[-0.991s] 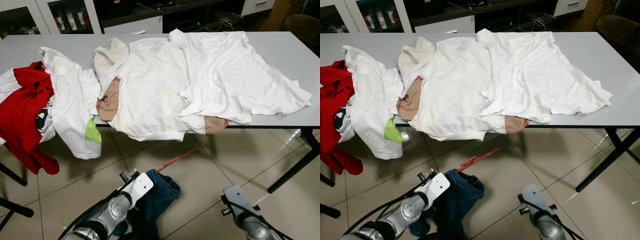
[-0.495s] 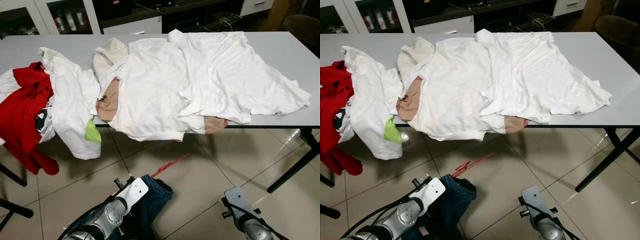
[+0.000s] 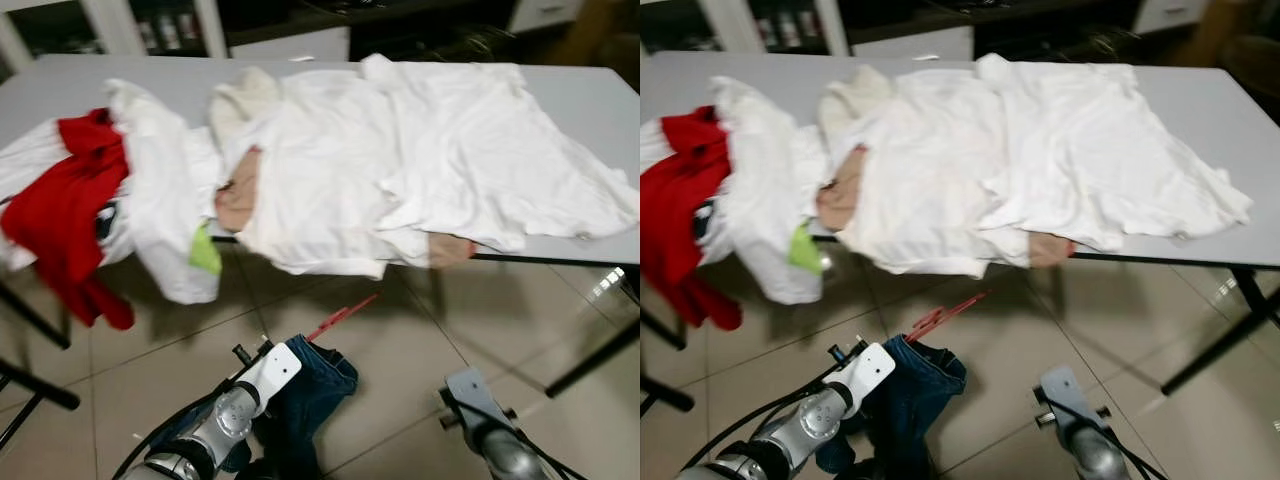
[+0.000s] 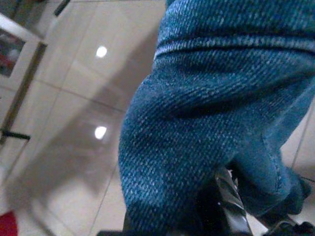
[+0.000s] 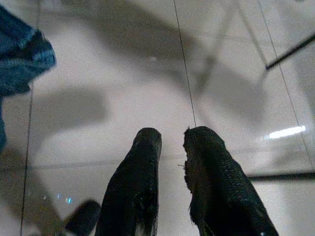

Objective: Hang hanger

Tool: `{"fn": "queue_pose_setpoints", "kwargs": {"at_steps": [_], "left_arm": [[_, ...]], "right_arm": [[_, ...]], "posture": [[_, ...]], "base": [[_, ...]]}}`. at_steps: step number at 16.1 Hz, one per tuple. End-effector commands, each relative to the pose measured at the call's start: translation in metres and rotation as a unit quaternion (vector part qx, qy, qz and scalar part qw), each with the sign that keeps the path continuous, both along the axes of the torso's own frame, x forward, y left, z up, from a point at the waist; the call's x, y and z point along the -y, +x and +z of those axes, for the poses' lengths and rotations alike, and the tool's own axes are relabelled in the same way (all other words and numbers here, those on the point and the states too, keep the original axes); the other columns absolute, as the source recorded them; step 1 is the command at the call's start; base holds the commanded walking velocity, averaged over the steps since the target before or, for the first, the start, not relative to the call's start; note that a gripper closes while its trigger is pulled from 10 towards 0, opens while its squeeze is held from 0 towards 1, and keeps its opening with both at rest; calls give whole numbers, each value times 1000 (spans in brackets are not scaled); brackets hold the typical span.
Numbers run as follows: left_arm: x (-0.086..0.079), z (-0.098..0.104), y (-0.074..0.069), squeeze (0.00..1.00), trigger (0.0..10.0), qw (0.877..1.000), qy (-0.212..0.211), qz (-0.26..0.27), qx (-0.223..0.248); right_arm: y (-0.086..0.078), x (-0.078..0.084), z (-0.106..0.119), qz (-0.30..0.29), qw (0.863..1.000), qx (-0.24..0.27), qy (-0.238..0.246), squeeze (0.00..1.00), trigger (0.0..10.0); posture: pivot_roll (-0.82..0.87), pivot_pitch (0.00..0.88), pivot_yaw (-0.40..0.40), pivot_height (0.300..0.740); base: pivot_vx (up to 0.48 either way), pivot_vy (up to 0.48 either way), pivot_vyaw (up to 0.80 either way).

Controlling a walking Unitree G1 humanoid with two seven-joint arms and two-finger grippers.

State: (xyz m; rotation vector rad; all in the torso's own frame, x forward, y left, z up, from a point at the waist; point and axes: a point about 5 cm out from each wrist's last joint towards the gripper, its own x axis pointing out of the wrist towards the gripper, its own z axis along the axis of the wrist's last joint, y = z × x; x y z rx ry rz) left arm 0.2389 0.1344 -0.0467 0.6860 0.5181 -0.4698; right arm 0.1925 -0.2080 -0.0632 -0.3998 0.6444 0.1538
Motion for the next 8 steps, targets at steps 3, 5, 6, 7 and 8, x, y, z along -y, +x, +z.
{"fn": "queue_pose_setpoints", "kwargs": {"at_steps": [3, 5, 6, 7, 8], "left_arm": [[-2, 6, 7, 0, 10000, 1000, -5, 7, 19], [-2, 6, 7, 0, 10000, 1000, -5, 6, 20], [-2, 6, 7, 0, 10000, 1000, -5, 6, 20], [-2, 6, 7, 0, 10000, 1000, -5, 6, 20], [-1, 6, 7, 0, 10000, 1000, -6, 5, 20]], "right_arm": [[0, 0, -1, 2, 1000, -5, 0, 0, 10000], [1, 1, 1, 3, 1000, -2, -2, 0, 10000], [2, 1, 1, 4, 1000, -2, -2, 0, 10000], [2, 1, 1, 4, 1000, -1, -2, 0, 10000], [2, 0, 1, 4, 1000, 0, -2, 0, 10000]], "posture": [[-9, 0, 56, 740], [-10, 0, 57, 740], [-10, 0, 57, 740], [-10, 0, 57, 740], [-10, 0, 57, 740]], "base": [[0, 0, 748], [0, 0, 747], [0, 0, 744], [0, 0, 744], [0, 0, 763]]}}
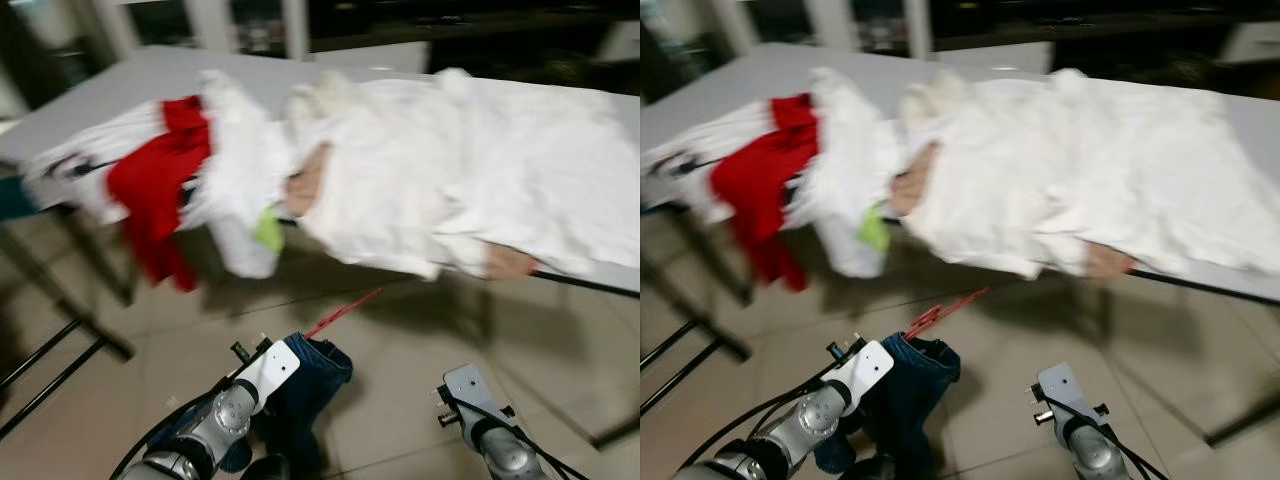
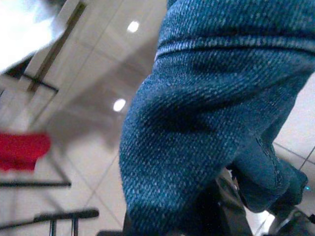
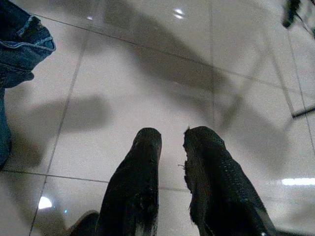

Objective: Hang hanger

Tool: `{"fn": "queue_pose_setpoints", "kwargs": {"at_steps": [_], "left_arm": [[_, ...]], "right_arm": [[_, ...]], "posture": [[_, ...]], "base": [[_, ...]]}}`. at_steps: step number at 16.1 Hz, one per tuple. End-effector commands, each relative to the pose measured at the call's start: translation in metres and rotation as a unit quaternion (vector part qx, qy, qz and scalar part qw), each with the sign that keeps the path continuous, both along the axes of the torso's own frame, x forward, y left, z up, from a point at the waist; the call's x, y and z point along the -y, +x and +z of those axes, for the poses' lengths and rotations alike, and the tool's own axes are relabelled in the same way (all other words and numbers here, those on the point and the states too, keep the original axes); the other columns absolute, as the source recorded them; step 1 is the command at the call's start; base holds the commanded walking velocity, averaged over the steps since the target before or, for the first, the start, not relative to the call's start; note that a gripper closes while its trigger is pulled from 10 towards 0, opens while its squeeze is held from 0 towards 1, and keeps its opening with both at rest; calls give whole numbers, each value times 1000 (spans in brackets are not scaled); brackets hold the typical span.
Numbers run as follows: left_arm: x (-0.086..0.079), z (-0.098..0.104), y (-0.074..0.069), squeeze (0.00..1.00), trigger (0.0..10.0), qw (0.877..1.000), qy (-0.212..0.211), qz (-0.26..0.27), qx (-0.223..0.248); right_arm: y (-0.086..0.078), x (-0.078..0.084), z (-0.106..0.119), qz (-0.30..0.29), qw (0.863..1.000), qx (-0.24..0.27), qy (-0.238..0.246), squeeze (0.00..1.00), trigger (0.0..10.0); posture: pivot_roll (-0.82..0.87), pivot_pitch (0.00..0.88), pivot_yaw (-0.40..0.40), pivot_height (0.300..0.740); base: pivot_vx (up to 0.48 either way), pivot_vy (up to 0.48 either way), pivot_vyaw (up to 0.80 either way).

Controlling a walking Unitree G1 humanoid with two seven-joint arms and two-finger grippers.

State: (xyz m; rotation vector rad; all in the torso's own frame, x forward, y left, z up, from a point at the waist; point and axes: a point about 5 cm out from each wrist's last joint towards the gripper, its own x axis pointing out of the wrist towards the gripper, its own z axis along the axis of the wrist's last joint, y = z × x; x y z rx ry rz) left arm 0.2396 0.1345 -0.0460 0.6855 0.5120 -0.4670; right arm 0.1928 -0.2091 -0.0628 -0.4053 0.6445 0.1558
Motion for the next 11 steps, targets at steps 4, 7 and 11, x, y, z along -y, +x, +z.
{"fn": "queue_pose_setpoints", "kwargs": {"at_steps": [4, 7, 11], "left_arm": [[0, 7, 8, 0, 10000, 1000, -5, 3, 19], [1, 7, 9, 0, 10000, 1000, -5, 2, 21], [1, 9, 11, 0, 10000, 1000, -7, 1, 24]], "right_arm": [[3, -2, 1, 4, 1000, 0, -1, 0, 10000], [5, -2, 2, -4, 1000, 4, 8, 0, 10000], [4, -2, 1, -6, 1000, 2, 6, 0, 10000]], "posture": [[-15, 0, 60, 740], [-14, 0, 62, 740], [-13, 0, 61, 740]], "base": [[0, 0, 750], [0, 0, 494], [0, 0, 0]]}}
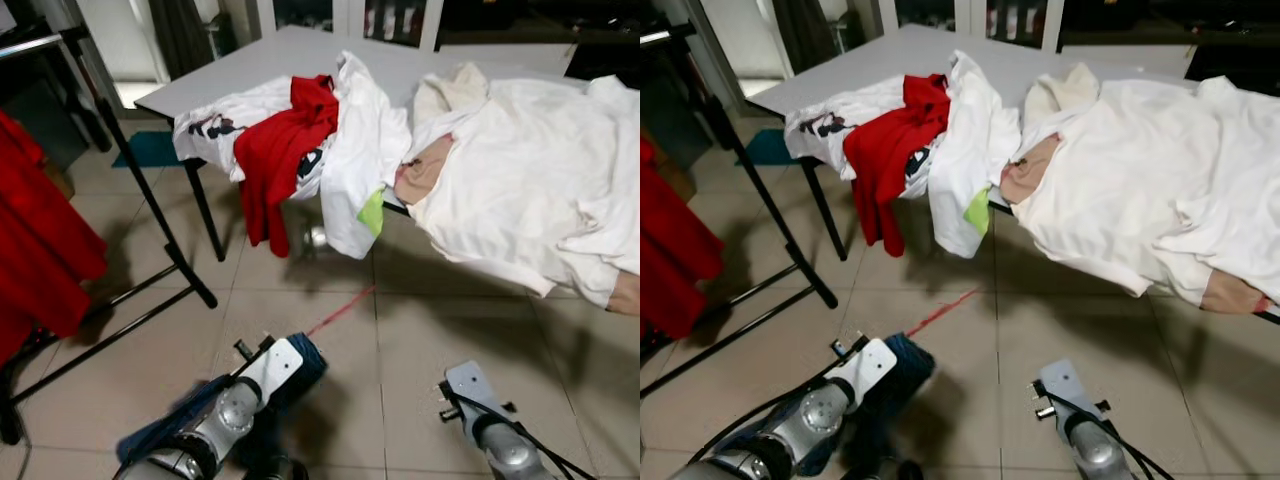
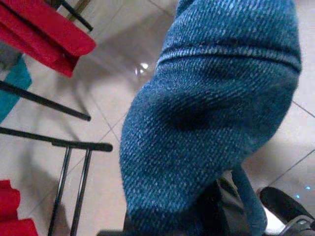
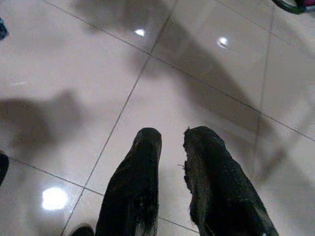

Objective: Hang hanger

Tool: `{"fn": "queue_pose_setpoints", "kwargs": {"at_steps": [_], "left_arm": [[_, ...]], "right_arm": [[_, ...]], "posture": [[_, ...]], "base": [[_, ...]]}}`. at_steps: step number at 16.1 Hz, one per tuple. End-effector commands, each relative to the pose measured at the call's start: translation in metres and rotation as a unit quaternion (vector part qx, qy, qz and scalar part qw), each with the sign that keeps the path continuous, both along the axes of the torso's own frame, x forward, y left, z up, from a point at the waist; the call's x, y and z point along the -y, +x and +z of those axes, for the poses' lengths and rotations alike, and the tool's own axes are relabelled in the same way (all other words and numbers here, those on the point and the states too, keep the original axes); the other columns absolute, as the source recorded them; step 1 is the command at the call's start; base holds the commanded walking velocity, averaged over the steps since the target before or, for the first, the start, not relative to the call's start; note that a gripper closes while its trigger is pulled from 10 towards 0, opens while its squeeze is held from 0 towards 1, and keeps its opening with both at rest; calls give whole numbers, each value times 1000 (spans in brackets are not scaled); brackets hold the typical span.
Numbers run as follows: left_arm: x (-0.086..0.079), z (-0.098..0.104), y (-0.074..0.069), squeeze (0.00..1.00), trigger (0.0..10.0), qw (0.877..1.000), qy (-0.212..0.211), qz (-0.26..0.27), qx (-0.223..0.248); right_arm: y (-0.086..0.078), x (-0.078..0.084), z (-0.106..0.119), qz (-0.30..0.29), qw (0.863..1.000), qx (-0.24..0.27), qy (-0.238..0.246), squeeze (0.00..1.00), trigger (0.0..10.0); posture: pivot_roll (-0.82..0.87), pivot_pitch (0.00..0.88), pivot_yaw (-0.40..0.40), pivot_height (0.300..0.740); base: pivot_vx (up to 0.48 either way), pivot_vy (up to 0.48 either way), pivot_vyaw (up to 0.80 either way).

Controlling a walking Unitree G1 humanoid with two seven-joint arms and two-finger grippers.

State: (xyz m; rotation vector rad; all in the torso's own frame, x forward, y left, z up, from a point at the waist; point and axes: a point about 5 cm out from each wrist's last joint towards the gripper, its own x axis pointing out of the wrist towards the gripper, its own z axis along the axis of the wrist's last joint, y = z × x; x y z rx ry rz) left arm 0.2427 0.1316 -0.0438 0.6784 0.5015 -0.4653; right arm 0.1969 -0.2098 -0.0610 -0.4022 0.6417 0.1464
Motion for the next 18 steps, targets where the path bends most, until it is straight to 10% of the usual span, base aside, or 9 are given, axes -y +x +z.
{"fn": "queue_pose_setpoints", "kwargs": {"at_steps": [1, 18], "left_arm": [[-2, 7, 8, 0, 10000, 1000, -3, 2, 21], [5, 50, 48, 0, 10000, 989, -65, -120, 52]], "right_arm": [[0, -3, -1, -1, 1000, -1, 6, 0, 10000], [6, -16, 1, 36, 999, 4, 8, 0, 10000]], "posture": [[-13, 0, 62, 740], [-6, 0, 68, 740]], "base": [[0, 0, 0], [0, 0, 0]]}}
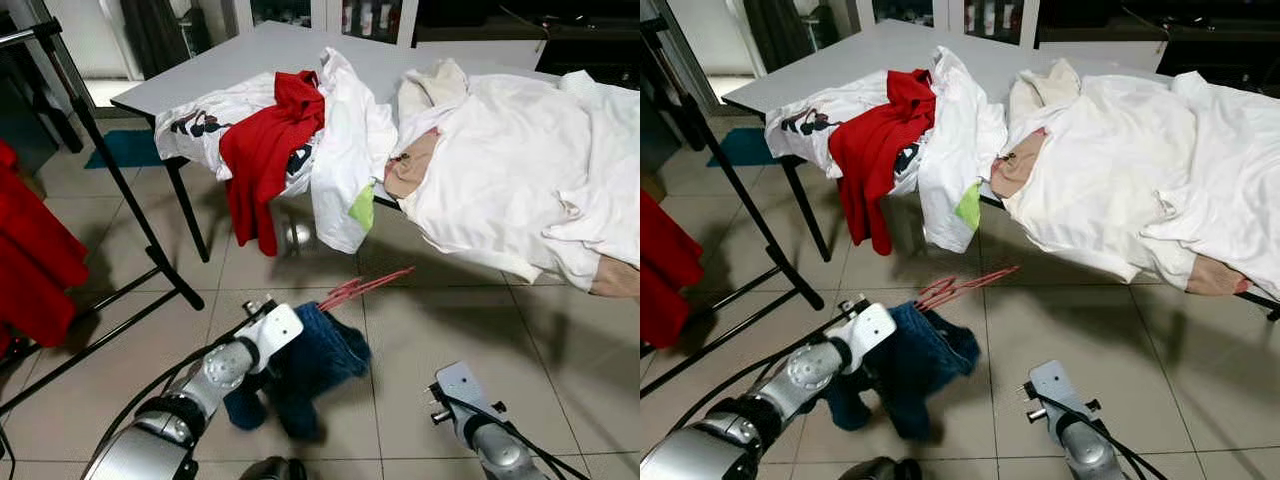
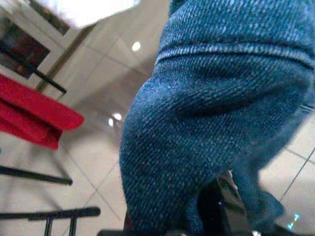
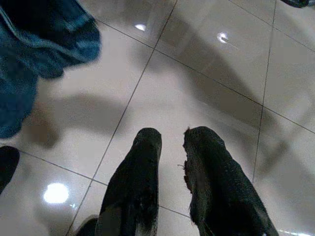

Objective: Hang hanger

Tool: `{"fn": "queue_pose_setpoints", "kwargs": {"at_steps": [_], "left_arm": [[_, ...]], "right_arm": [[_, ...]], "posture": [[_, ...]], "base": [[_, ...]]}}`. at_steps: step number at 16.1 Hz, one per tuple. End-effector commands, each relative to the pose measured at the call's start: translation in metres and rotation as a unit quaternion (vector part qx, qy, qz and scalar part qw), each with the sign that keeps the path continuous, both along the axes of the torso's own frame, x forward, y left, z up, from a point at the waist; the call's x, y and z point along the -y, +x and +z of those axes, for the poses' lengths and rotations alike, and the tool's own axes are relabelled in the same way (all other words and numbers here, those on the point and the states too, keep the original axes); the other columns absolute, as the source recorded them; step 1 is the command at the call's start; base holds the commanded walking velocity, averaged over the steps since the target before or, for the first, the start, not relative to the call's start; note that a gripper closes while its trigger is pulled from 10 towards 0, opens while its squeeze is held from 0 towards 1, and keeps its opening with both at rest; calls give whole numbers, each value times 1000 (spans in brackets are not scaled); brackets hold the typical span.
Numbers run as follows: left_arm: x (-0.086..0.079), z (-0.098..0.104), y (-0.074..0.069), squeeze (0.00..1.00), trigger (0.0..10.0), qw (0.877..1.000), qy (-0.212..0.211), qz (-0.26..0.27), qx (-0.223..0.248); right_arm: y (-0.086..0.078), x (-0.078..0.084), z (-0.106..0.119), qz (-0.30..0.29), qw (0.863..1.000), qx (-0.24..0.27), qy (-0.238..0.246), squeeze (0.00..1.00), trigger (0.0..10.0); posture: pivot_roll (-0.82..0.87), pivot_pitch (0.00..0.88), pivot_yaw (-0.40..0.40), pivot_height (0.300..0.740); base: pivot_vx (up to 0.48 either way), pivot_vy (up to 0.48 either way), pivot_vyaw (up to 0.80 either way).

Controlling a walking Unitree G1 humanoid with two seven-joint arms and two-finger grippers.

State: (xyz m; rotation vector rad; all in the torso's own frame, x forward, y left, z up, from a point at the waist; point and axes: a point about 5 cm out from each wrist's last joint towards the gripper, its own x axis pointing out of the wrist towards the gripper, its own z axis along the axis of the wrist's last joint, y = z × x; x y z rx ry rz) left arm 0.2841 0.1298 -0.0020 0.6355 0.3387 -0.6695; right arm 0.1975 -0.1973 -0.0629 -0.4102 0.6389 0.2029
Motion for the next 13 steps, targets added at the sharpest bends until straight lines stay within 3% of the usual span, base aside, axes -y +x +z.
{"fn": "queue_pose_setpoints", "kwargs": {"at_steps": [1, 8, 9, 10, 11, 13], "left_arm": [[6, 10, 7, 0, 10000, 1000, -11, -16, 21], [26, 16, 9, 0, 10000, 997, -39, -52, 30], [28, 16, 7, 0, 10000, 997, -41, -61, 31], [31, 15, 5, 0, 10000, 996, -42, -73, 32], [33, 15, 4, 0, 10000, 995, -44, -78, 33], [35, 16, 4, 0, 10000, 995, -49, -82, 35]], "right_arm": [[6, -6, 3, 16, 1000, 9, 8, 0, 10000], [17, -32, 8, 59, 997, 19, 44, 0, 10000], [19, -34, 9, 60, 997, 21, 45, 165, 10000], [22, -36, 10, 62, 997, 25, 48, 800, 10000], [23, -37, 11, 65, 996, 28, 49, 1000, 10000], [25, -39, 12, 71, 996, 30, 49, 1000, 10000]], "posture": [[-6, 0, 69, 740], [-5, 6, 77, 740], [-5, 6, 77, 740], [-3, 8, 78, 740], [-3, 8, 78, 740], [2, 10, 78, 740]], "base": [[0, 0, 0], [0, 0, 0], [0, 0, 0], [0, 0, 0], [0, 0, 0], [0, 0, 0]]}}
